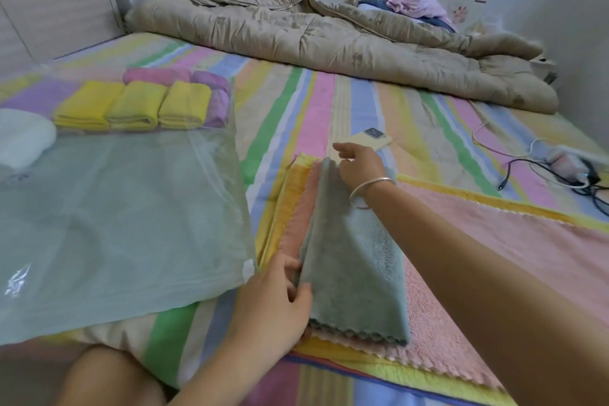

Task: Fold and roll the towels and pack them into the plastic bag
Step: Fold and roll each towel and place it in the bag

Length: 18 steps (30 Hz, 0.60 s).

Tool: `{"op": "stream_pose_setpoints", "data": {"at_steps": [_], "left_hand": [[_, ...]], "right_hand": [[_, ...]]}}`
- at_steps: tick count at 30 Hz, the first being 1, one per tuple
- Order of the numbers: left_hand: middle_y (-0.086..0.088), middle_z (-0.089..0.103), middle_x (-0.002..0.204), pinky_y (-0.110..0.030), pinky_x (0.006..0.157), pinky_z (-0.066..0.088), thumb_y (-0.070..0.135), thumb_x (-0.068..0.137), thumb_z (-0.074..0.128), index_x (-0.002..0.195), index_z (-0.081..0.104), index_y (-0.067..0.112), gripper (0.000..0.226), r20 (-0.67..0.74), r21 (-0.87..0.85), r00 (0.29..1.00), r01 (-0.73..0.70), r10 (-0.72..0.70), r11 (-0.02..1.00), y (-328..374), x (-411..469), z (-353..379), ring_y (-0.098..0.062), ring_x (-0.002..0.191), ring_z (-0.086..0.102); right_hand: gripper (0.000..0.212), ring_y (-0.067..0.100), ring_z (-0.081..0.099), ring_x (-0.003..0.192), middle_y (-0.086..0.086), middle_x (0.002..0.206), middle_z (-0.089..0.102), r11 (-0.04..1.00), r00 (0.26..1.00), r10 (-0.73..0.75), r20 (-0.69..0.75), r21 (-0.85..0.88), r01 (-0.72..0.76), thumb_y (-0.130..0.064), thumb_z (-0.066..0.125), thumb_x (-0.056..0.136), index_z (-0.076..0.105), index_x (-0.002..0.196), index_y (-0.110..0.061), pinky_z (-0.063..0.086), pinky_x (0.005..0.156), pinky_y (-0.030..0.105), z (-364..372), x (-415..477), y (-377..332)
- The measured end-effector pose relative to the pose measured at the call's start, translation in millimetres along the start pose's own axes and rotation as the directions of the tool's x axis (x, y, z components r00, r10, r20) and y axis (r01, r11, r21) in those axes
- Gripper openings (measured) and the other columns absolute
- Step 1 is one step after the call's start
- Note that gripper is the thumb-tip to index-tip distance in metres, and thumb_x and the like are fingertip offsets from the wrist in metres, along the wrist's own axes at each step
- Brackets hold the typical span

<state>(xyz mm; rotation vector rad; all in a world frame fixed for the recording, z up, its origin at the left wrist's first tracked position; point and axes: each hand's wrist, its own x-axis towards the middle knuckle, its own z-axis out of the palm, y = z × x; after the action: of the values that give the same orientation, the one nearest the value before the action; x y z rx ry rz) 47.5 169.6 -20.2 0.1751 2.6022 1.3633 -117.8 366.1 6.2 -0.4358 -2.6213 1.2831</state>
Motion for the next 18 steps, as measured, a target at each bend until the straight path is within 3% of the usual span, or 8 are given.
{"op": "stream_pose_setpoints", "data": {"at_steps": [3,4,6,8,10,14,18], "left_hand": [[0.008,0.064,0.082,-0.033,0.068,0.05,0.044,0.091,0.051,0.121,0.039,0.036,0.033,-0.065,0.206,0.993,-0.087,0.103,0.975,8,-5,1,-0.01,0.076,0.063],[0.006,0.063,0.088,-0.032,0.066,0.047,0.045,0.092,0.049,0.126,0.035,0.036,0.038,-0.067,0.263,0.991,-0.095,0.117,0.96,11,-6,2,-0.011,0.081,0.061],[0.004,0.058,0.092,-0.034,0.064,0.046,0.038,0.092,0.046,0.132,0.03,0.035,0.043,-0.063,0.336,0.988,-0.109,0.138,0.936,14,-5,6,-0.016,0.084,0.059],[0.004,0.058,0.095,-0.034,0.063,0.045,0.029,0.09,0.043,0.134,0.028,0.033,0.047,-0.085,0.377,0.988,-0.089,0.13,0.922,17,-6,8,-0.02,0.085,0.057],[0.004,0.06,0.097,-0.035,0.064,0.043,0.026,0.09,0.042,0.135,0.026,0.032,0.048,-0.1,0.429,0.988,-0.064,0.118,0.901,17,-7,8,-0.022,0.084,0.056],[0.005,0.062,0.106,-0.034,0.067,0.042,0.032,0.094,0.041,0.135,0.027,0.03,0.043,-0.066,0.55,0.99,-0.072,0.129,0.832,19,-10,8,-0.023,0.093,0.06],[0.003,0.05,0.121,-0.029,0.072,0.042,0.035,0.089,0.051,0.136,0.03,0.024,0.052,-0.123,0.689,0.964,-0.088,0.236,0.719,26,-8,5,-0.02,0.107,0.055]], "right_hand": [[0.045,0.023,0.046,0.126,-0.001,0.141,0.049,0.897,0.968,-0.252,0.024,-0.37,0.243,-0.013,0.041,0.091,0.055,0.131,-0.028,0.038,0.104,0.039,-10,-18,14],[0.044,0.027,0.033,0.136,0.001,0.148,0.04,0.805,0.957,-0.276,0.088,-0.522,0.28,-0.022,0.04,0.095,0.047,0.138,-0.03,0.028,0.112,0.043,-11,-24,19],[0.053,0.025,0.003,0.147,0.001,0.159,0.013,0.667,0.956,-0.183,0.228,-0.686,0.291,-0.047,0.028,0.098,0.024,0.149,-0.033,0.001,0.118,0.048,-8,-31,31],[0.063,0.023,-0.011,0.147,0.0,0.161,-0.004,0.64,0.958,-0.079,0.276,-0.723,0.261,-0.06,0.017,0.096,0.006,0.152,-0.035,-0.01,0.116,0.05,-4,-33,40],[0.066,0.023,-0.015,0.146,0.0,0.16,-0.011,0.628,0.963,-0.039,0.267,-0.743,0.231,-0.064,0.012,0.094,-0.003,0.151,-0.036,-0.012,0.115,0.051,1,-31,47],[0.066,0.021,-0.015,0.146,-0.001,0.16,-0.012,0.657,0.97,-0.062,0.234,-0.722,0.216,-0.063,0.012,0.093,-0.003,0.151,-0.036,-0.012,0.115,0.052,8,-28,54],[0.064,0.018,-0.019,0.145,-0.002,0.16,-0.015,0.655,0.954,-0.174,0.245,-0.695,0.298,-0.061,0.014,0.094,-0.002,0.151,-0.035,-0.014,0.115,0.05,-11,-48,52]]}}
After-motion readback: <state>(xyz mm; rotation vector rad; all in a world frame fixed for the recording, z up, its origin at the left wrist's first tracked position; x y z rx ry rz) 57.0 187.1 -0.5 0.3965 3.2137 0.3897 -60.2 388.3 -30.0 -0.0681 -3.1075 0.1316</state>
